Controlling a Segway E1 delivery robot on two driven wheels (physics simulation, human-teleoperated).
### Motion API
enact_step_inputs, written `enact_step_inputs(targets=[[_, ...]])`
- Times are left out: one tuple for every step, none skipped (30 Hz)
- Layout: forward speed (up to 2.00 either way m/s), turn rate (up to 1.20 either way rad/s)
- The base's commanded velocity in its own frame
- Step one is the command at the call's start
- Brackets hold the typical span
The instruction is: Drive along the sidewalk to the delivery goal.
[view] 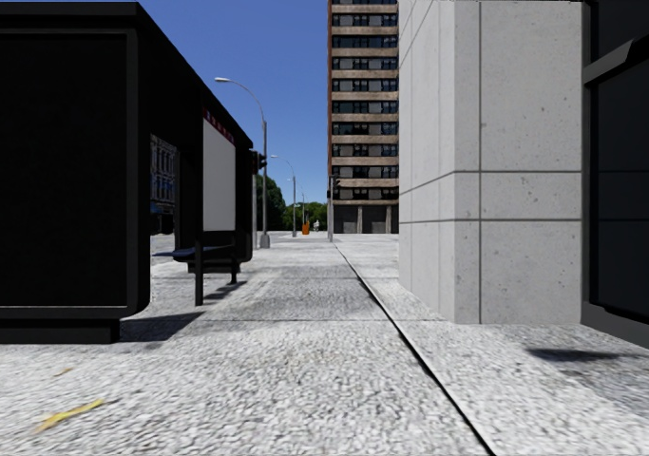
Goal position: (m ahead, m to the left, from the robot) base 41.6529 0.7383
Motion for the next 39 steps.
enact_step_inputs(targets=[[2.00, 0.00], [2.00, 0.00], [2.00, 0.00], [2.00, 0.00], [2.00, 0.00], [2.00, 0.00], [2.00, 0.00], [2.00, 0.00], [2.00, 0.00], [2.00, 0.00], [2.00, 0.00], [2.00, 0.00], [2.00, 0.00], [2.00, 0.00], [2.00, 0.00], [2.00, 0.00], [2.00, 0.00], [2.00, 0.00], [2.00, 0.00], [2.00, 0.00], [2.00, 0.00], [2.00, 0.00], [2.00, 0.00], [2.00, 0.00], [2.00, 0.00], [2.00, 0.00], [2.00, 0.00], [2.00, 0.00], [2.00, 0.00], [2.00, 0.00], [2.00, 0.00], [2.00, 0.00], [2.00, 0.00], [2.00, 0.00], [2.00, 0.00], [2.00, 0.00], [2.00, 0.00], [2.00, 0.00], [2.00, 0.00]])
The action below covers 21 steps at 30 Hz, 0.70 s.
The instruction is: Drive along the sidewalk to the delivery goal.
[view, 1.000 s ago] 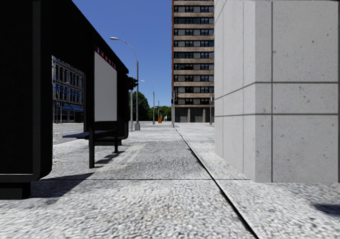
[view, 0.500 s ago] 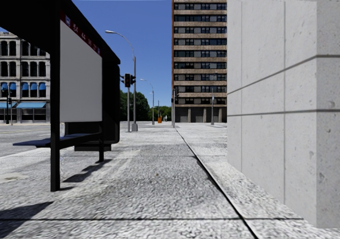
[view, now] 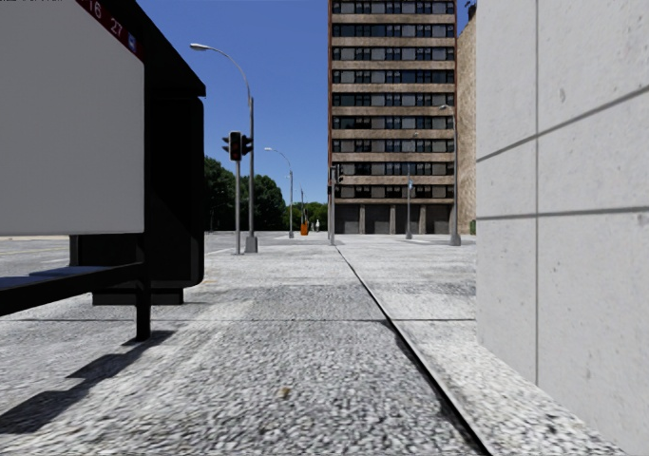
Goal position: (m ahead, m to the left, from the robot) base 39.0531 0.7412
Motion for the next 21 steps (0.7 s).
enact_step_inputs(targets=[[2.00, 0.00], [2.00, 0.00], [2.00, 0.00], [2.00, 0.00], [2.00, 0.00], [2.00, 0.00], [2.00, 0.00], [2.00, 0.00], [2.00, 0.00], [2.00, 0.00], [2.00, 0.00], [2.00, 0.00], [2.00, 0.00], [2.00, 0.00], [2.00, 0.00], [2.00, 0.00], [2.00, 0.00], [2.00, 0.00], [2.00, -0.02], [2.00, -0.08], [2.00, -0.09]])
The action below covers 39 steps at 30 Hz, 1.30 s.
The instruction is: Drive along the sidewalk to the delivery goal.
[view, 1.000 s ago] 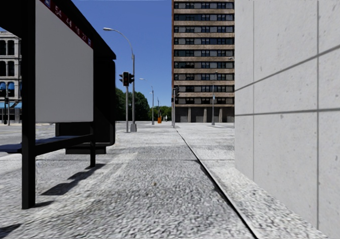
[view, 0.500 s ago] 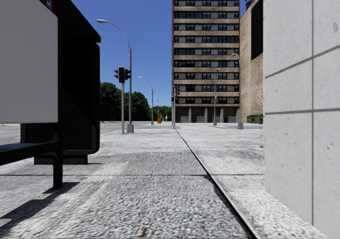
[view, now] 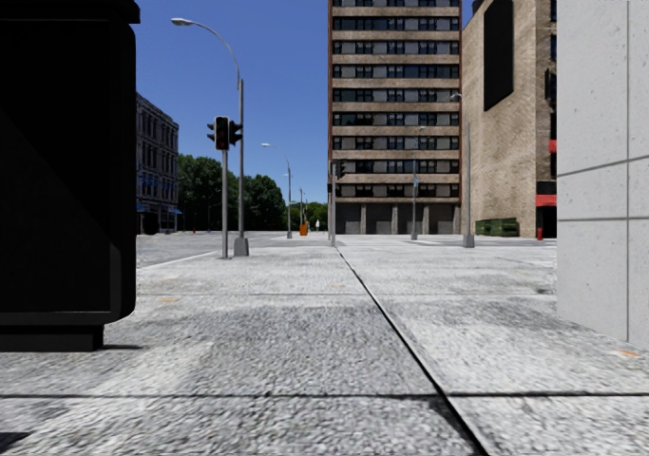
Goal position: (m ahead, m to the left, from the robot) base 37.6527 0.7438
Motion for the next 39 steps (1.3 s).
enact_step_inputs(targets=[[2.00, -0.10], [2.00, -0.10], [2.00, -0.10], [2.00, -0.10], [2.00, -0.10], [2.00, -0.10], [2.00, -0.10], [2.00, -0.10], [2.00, -0.10], [2.00, -0.10], [2.00, -0.10], [2.00, -0.13], [2.00, -0.19], [2.00, -0.21], [2.00, -0.22], [2.00, -0.22], [2.00, -0.22], [2.00, -0.22], [2.00, -0.22], [2.00, -0.22], [2.00, -0.22], [2.00, -0.22], [2.00, -0.22], [2.00, -0.22], [2.00, -0.22], [2.00, -0.22], [2.00, -0.22], [2.00, -0.22], [2.00, -0.22], [2.00, -0.22], [2.00, -0.22], [2.00, -0.22], [2.00, -0.22], [2.00, -0.22], [2.00, -0.22], [2.00, -0.22], [2.00, -0.22], [2.00, -0.22], [2.00, -0.22]])
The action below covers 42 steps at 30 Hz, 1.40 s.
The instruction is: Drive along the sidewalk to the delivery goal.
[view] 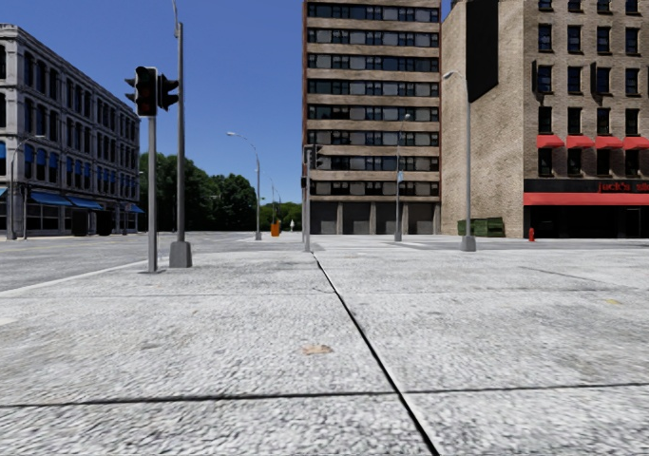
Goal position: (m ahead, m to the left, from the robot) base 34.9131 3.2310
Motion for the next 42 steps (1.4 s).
enact_step_inputs(targets=[[2.00, -0.22], [2.00, -0.22], [2.00, -0.22], [2.00, -0.22], [2.00, -0.22], [2.00, -0.22], [2.00, -0.22], [2.00, -0.22], [2.00, -0.22], [2.00, -0.22], [2.00, -0.22], [2.00, -0.22], [2.00, -0.22], [2.00, -0.22], [2.00, -0.22], [2.00, -0.22], [2.00, -0.22], [2.00, -0.22], [2.00, -0.22], [2.00, -0.22], [2.00, -0.22], [2.00, -0.22], [2.00, -0.22], [2.00, -0.22], [2.00, -0.22], [2.00, -0.22], [2.00, -0.22], [2.00, -0.22], [2.00, -0.22], [2.00, -0.22], [2.00, -0.22], [2.00, -0.22], [2.00, -0.22], [2.00, -0.22], [2.00, -0.22], [2.00, -0.22], [2.00, -0.22], [2.00, -0.22], [2.00, -0.22], [2.00, -0.22], [2.00, -0.22], [2.00, -0.22]])
